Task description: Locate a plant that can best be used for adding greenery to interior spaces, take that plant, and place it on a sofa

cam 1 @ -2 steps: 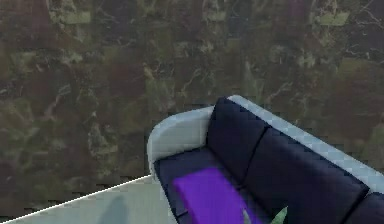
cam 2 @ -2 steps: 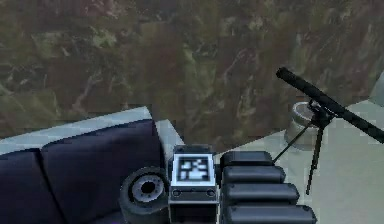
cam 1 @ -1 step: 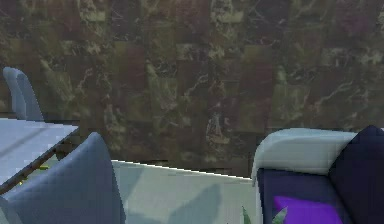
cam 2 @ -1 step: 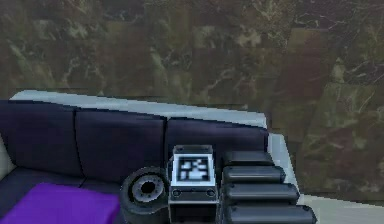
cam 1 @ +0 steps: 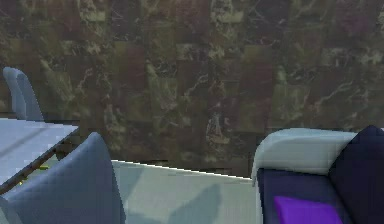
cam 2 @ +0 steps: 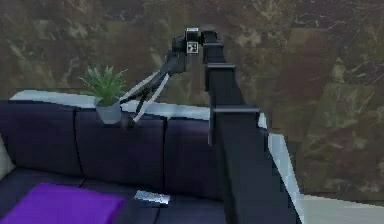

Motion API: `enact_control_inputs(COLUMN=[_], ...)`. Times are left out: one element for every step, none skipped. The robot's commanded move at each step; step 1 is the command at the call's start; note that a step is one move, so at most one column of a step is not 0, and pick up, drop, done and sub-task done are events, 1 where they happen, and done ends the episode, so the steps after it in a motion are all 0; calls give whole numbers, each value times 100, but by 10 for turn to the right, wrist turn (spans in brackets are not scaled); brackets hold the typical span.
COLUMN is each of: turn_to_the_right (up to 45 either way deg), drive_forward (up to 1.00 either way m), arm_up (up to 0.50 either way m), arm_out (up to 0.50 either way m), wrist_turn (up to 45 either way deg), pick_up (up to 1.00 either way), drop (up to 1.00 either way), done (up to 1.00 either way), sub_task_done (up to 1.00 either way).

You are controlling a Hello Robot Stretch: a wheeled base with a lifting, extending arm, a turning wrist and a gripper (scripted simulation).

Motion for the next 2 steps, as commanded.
enact_control_inputs(turn_to_the_right=[0,0], drive_forward=[0,0], arm_up=[0,-44], arm_out=[0,0], wrist_turn=[390,0], pick_up=[0,0], drop=[0,0], done=[0,0], sub_task_done=[0,0])
